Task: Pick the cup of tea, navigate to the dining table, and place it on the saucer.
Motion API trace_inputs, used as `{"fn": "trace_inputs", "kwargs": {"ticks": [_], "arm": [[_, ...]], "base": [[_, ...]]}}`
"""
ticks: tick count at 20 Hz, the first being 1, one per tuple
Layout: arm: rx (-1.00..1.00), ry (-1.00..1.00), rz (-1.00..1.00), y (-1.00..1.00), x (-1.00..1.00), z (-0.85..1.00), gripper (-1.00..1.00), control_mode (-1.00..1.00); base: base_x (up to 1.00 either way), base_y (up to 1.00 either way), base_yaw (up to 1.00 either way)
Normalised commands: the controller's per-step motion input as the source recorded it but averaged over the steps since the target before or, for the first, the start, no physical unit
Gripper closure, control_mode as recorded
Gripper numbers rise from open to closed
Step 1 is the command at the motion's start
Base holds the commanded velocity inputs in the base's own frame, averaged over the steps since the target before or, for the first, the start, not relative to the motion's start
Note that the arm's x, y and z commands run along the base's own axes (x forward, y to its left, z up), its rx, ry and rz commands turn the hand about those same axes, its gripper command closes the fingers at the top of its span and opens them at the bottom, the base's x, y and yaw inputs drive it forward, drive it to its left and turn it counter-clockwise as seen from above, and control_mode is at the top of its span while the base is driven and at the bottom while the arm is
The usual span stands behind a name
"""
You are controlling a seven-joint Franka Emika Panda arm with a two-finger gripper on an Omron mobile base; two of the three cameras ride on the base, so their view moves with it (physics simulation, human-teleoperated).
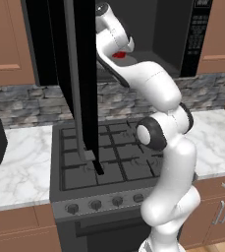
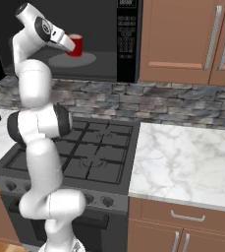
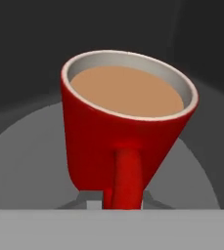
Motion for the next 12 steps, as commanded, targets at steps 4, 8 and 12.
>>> {"fn": "trace_inputs", "kwargs": {"ticks": [4, 8, 12], "arm": [[0.01, -0.01, 0.00, -0.02, -1.00, 0.00, 1.00, -1.00], [0.04, -0.01, 0.00, -0.18, -1.00, 0.00, 1.00, -1.00], [0.12, -0.01, 0.06, -0.32, -1.00, 0.12, 1.00, -1.00]], "base": [[0.00, 0.00, 0.00], [0.00, 0.00, 0.00], [0.00, 0.00, 0.00]]}}
